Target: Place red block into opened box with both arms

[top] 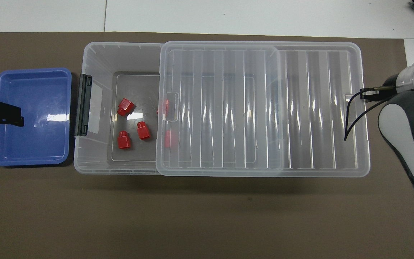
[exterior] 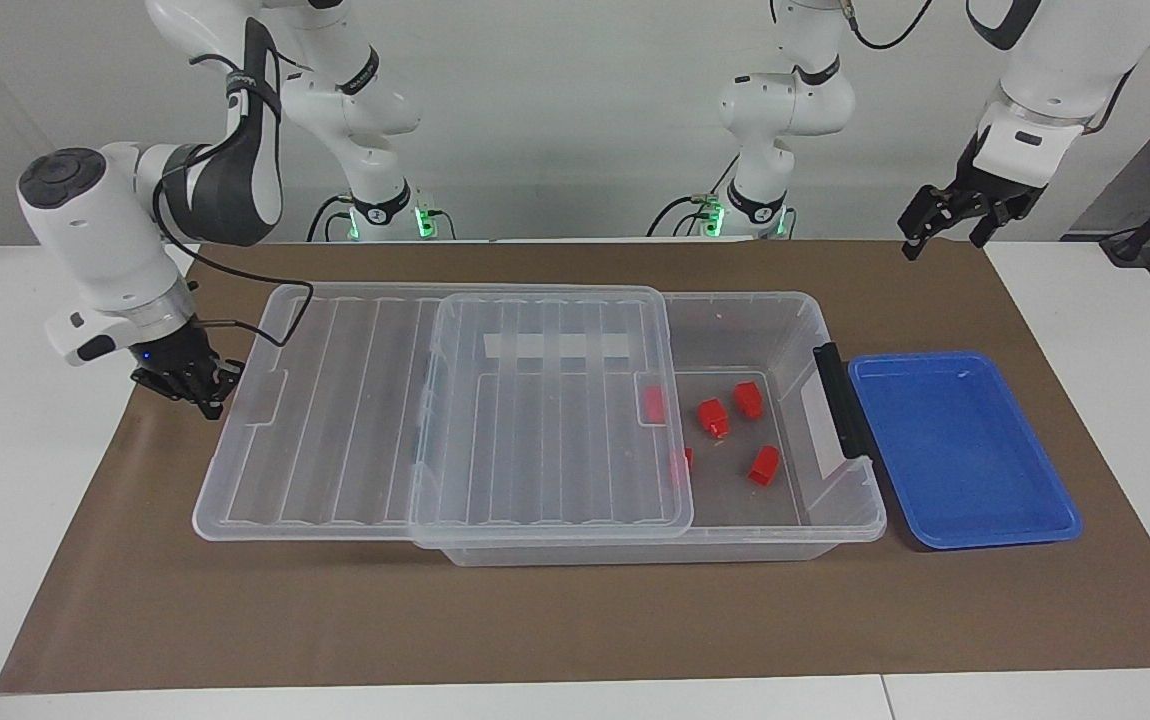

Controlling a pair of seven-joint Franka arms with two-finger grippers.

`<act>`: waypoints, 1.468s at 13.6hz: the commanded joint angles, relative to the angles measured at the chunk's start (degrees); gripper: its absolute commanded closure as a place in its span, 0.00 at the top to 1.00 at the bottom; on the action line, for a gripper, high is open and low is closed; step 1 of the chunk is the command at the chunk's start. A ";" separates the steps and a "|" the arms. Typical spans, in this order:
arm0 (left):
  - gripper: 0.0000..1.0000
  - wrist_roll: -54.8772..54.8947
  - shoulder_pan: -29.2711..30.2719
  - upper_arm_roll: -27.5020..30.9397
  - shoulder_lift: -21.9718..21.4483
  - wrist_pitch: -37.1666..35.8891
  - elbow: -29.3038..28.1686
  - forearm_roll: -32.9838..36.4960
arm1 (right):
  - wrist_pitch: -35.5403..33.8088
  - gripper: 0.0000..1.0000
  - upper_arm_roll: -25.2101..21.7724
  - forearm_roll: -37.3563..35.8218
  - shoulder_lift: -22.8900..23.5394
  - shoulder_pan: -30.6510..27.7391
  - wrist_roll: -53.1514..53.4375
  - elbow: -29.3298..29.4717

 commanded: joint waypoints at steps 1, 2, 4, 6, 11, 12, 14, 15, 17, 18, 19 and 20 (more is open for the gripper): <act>1.00 0.38 -0.11 0.95 0.62 1.47 0.31 -0.12 | 0.13 0.00 0.19 0.83 -0.35 1.55 -0.96 -0.35; 1.00 0.46 0.07 0.95 0.18 2.26 -0.13 -0.12 | -0.23 0.00 0.37 0.83 -0.35 3.03 -0.88 -0.26; 1.00 0.11 -0.01 0.86 -0.17 3.50 -1.10 -0.12 | -0.14 0.00 0.37 1.10 -0.43 6.20 -0.53 -0.35; 1.00 0.03 0.07 0.86 -0.78 2.80 -1.80 -0.21 | -0.67 0.00 0.46 1.10 -0.52 8.66 -0.17 -0.35; 1.00 0.37 1.30 0.77 -1.75 3.32 -3.47 -5.28 | -1.73 0.00 2.13 2.50 -0.79 13.06 1.41 -0.35; 1.00 0.29 1.30 0.60 -1.58 3.23 -3.30 -6.09 | -1.73 0.00 2.13 3.11 -0.87 13.76 1.49 -0.35; 1.00 0.20 0.78 -0.89 -0.09 3.32 -3.21 -6.10 | -2.07 0.00 2.13 3.21 -0.96 15.26 1.50 -0.44; 1.00 0.11 0.69 -1.42 0.61 3.58 -2.77 -6.10 | -2.08 0.00 2.13 3.21 -0.96 15.87 1.58 -0.35; 1.00 0.20 0.60 -1.51 0.79 4.81 -2.59 -6.10 | -2.08 0.00 2.21 3.21 -1.05 16.06 1.50 -0.35; 1.00 0.20 0.60 -1.60 1.32 4.99 -2.42 -6.10 | -2.08 0.00 2.22 3.21 -1.05 16.06 1.50 -0.35; 1.00 0.11 0.60 -2.29 1.84 4.82 -2.33 -6.10 | -2.08 0.00 2.22 3.21 -0.96 16.06 1.50 -0.35; 1.00 0.03 1.04 -3.43 1.76 4.73 -2.33 -6.10 | -2.08 0.00 2.22 3.12 -0.96 16.06 1.50 -0.26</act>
